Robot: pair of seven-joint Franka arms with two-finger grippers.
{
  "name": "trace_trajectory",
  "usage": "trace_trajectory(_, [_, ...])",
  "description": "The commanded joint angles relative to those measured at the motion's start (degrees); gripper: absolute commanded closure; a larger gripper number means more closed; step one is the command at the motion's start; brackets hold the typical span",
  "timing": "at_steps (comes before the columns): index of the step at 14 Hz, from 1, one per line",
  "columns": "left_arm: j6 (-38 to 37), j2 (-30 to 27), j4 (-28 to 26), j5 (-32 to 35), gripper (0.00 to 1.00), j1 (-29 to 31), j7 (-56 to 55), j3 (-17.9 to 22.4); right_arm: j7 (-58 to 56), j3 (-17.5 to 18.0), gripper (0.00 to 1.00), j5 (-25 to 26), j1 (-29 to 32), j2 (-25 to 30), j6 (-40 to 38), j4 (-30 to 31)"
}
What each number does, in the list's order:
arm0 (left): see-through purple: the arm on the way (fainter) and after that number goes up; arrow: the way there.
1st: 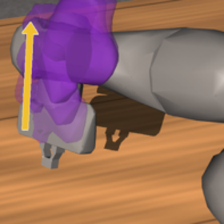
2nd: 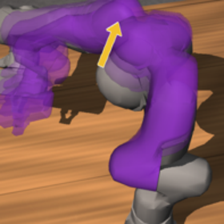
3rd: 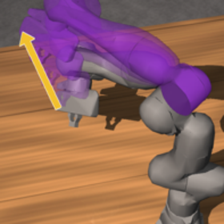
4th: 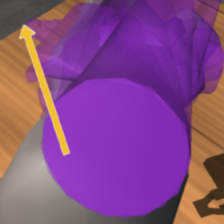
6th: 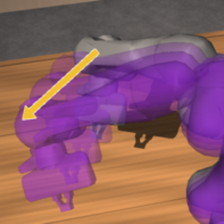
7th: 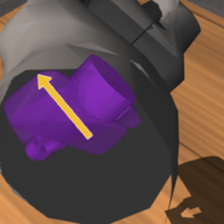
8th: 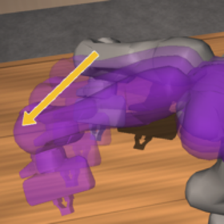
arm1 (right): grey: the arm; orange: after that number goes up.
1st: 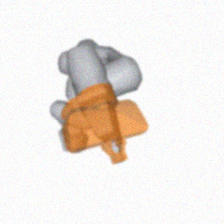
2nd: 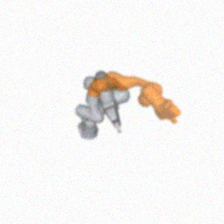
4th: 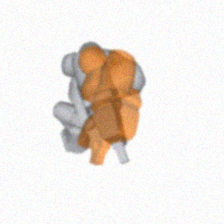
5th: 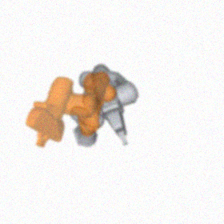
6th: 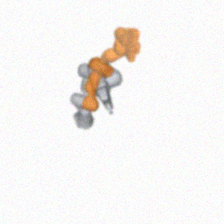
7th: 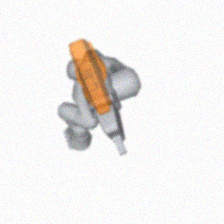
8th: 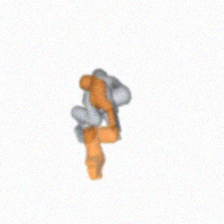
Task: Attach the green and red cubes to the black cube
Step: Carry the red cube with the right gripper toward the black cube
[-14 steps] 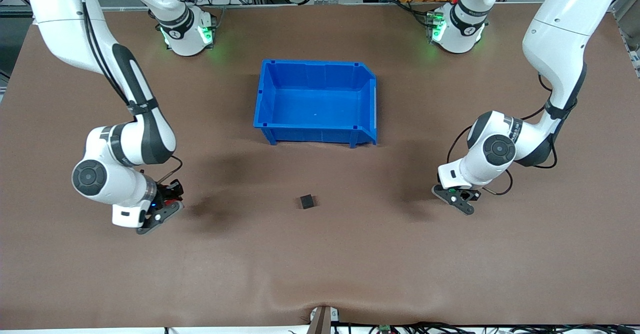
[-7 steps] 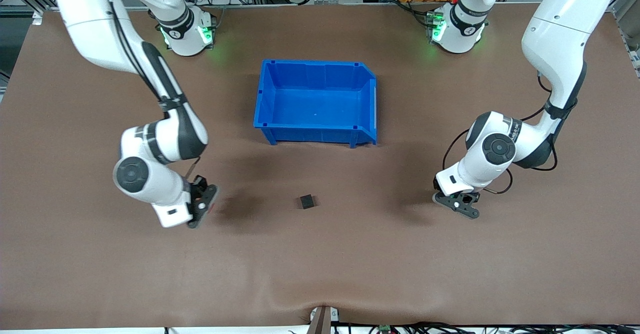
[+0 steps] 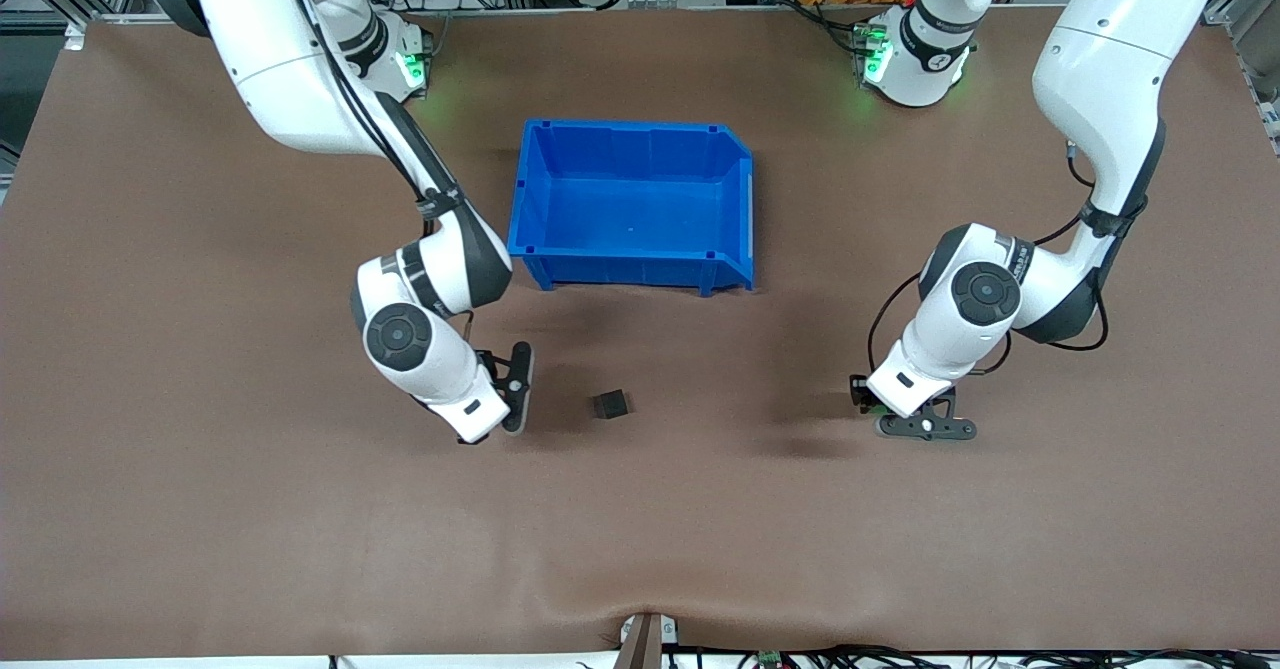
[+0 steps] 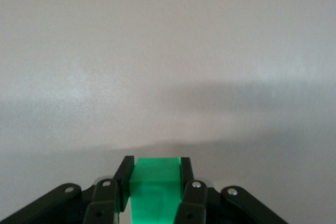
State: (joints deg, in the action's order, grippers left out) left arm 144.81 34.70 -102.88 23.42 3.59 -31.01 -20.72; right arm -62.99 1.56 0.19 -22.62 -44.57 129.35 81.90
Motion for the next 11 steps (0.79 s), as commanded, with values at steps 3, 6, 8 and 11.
trace_trajectory(3, [-1.4,0.5,2.6,0.1,1.00,-2.6,-17.3,0.2,-4.2,-0.6,1.00,0.7,-3.7,-5.2,-0.1,-6.4])
trace_trajectory(6, [-1.4,1.7,3.4,0.2,1.00,-4.7,-30.5,0.2,-3.6,-0.6,1.00,0.6,-4.3,-6.3,3.3,-6.4])
trace_trajectory(8, [-1.4,2.0,4.0,0.2,1.00,-6.2,-38.3,0.2,-2.0,-0.6,1.00,0.5,-5.5,-6.9,3.5,-6.8])
trace_trajectory(11, [-1.4,2.9,4.7,0.3,1.00,-8.0,-49.5,0.2,0.8,-0.6,1.00,0.5,-6.6,-7.5,3.5,-6.9])
